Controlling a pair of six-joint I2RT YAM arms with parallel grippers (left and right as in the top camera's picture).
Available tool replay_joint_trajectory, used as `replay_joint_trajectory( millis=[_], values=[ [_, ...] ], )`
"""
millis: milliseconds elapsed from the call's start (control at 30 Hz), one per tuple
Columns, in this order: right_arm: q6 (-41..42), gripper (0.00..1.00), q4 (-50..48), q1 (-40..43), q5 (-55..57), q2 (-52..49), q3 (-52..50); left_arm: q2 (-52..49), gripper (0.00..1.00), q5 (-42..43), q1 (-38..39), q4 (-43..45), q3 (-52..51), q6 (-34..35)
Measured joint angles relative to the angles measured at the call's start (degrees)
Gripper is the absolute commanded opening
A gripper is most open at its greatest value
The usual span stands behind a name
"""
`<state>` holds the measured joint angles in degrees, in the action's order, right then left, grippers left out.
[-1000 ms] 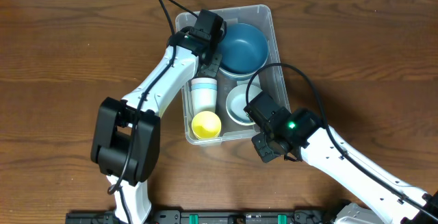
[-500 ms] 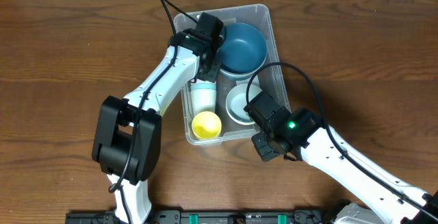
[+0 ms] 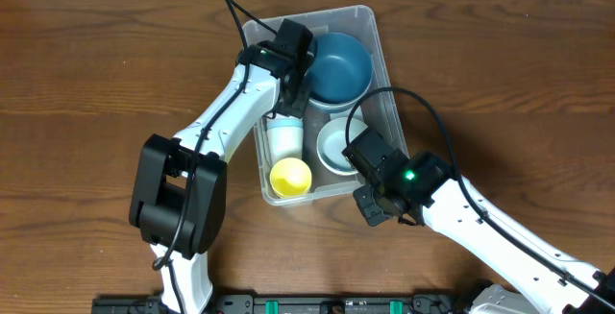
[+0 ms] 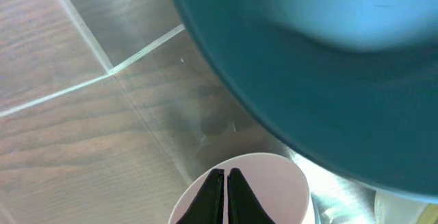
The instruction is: Pack container
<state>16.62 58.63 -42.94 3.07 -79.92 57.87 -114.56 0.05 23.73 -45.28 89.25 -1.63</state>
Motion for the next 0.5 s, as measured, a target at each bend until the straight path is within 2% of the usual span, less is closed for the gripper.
replay_joint_trajectory(
  millis=[500],
  values=[
    [0.4,0.01,-3.1,0.0,-1.3,0.0,-0.1,0.3,0.06,0.0,0.0,-1.1,0.0,0.0]
  ],
)
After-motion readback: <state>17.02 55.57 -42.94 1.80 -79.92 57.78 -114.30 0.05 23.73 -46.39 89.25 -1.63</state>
